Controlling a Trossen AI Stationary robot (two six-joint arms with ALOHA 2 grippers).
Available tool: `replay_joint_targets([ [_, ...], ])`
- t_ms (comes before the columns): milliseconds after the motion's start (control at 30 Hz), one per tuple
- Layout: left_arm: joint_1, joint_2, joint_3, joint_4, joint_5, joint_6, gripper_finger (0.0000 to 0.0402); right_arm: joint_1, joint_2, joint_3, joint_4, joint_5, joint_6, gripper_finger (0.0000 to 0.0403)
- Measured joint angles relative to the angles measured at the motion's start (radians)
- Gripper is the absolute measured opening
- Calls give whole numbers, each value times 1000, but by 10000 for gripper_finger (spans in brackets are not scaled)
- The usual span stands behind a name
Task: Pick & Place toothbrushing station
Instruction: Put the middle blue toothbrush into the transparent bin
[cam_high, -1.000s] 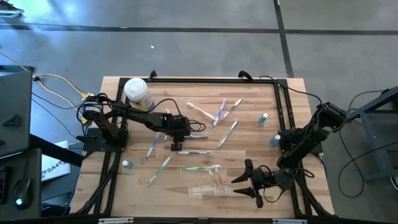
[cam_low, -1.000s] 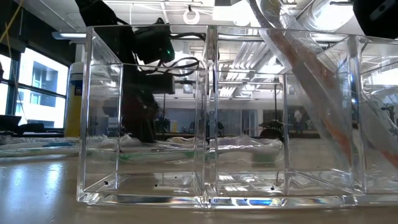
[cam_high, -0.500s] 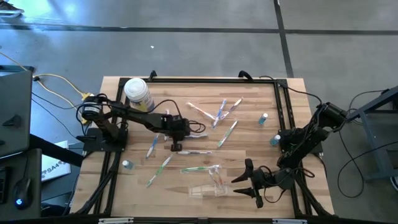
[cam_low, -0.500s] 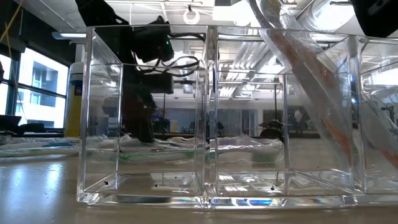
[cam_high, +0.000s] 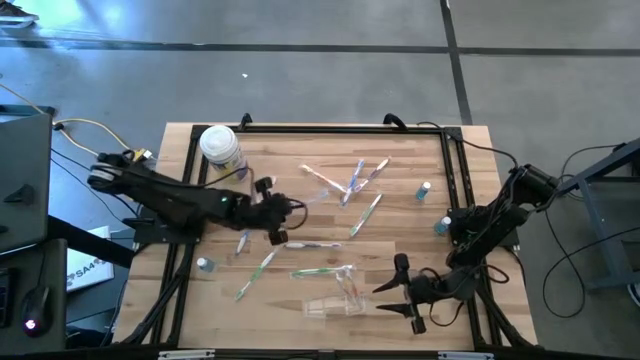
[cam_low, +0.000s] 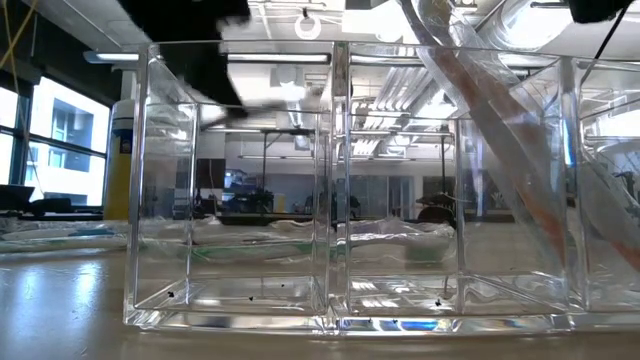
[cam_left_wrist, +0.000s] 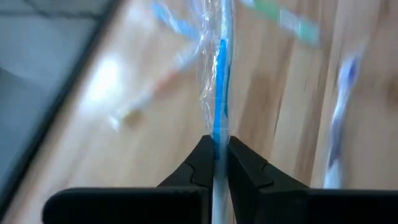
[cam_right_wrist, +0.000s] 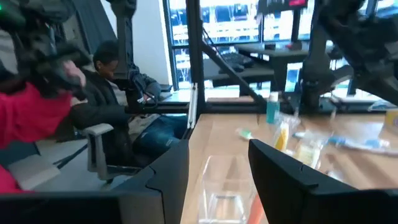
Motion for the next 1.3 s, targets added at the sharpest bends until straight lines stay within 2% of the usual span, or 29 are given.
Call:
replay_joint_targets([
  [133,-138,-33,51,19,-208,-61,17,1,-25,0,30,1,-71,159],
  [200,-217,-31,79,51,-293,-41,17,5,-38,0,30,0,-95,159],
  [367,-409,24,133,277,-486,164,17,7,-69,0,30,-5,-155,159],
  [433,-471,57,153,425,-517,282,17,7,-82,0,33,-28,-177,159],
  [567,-537,146,182,711,-501,440,17,7,-85,1,96,-89,-287,160],
  [733,-541,285,233,907,-464,522,17,4,-85,43,103,-98,-371,189],
  [1067,-530,500,477,920,-390,574,17,-59,-85,165,-22,-79,-416,295],
  [1300,-506,538,518,895,-365,570,17,-61,-84,219,-28,-91,-475,309],
])
